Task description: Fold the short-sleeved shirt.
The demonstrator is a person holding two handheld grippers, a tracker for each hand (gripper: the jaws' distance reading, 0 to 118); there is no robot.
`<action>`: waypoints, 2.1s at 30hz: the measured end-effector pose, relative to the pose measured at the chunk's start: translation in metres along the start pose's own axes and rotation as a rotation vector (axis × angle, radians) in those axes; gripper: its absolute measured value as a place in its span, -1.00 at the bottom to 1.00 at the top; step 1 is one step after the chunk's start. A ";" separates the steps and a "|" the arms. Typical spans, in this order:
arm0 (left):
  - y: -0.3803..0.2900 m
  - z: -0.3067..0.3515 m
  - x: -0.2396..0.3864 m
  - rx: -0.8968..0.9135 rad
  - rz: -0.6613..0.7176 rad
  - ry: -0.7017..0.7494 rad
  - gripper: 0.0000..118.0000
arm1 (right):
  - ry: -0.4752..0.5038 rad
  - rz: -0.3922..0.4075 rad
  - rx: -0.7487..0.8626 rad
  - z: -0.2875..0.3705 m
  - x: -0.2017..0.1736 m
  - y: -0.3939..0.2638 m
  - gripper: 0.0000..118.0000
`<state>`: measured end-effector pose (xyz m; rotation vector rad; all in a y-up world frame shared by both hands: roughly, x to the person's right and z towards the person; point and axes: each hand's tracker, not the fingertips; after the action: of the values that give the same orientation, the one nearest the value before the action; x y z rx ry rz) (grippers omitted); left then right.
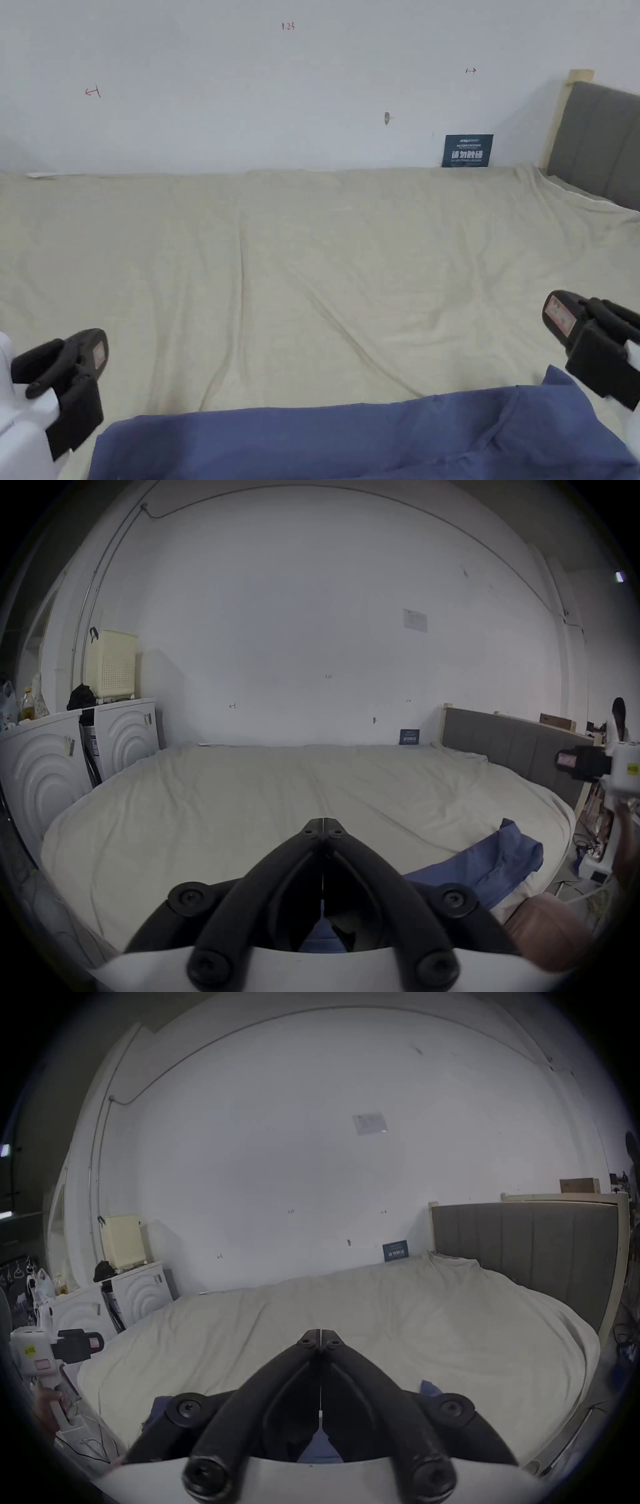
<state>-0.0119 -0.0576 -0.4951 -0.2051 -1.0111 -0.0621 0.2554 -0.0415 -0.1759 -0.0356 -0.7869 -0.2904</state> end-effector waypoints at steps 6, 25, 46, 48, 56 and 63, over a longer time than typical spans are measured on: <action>-0.002 -0.005 -0.017 -0.062 0.022 0.009 -1.00 | -0.001 0.008 -0.072 -0.004 0.000 -0.010 -1.00; -0.115 -0.162 -0.231 -0.825 0.955 -0.591 1.00 | 0.005 -0.073 -0.271 -0.022 -0.020 -0.005 -1.00; -0.096 -0.185 -0.143 -0.933 0.631 -0.333 -0.87 | 0.039 -0.127 -0.373 -0.049 -0.015 -0.029 -1.00; -0.076 -0.175 -0.138 -0.923 0.513 -0.270 -0.87 | 0.044 -0.136 -0.370 -0.049 -0.013 -0.028 -1.00; -0.032 -0.132 -0.164 -0.911 -0.002 0.207 -0.87 | 0.073 -0.145 -0.331 -0.045 -0.009 -0.028 -1.00; -0.013 -0.139 -0.116 -0.932 0.291 -0.026 -0.87 | 0.073 -0.159 -0.334 -0.045 -0.002 -0.037 -1.00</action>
<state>0.0402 -0.1034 -0.6630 -1.2009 -0.9070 -0.2651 0.2749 -0.0827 -0.2119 -0.2759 -0.6630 -0.5693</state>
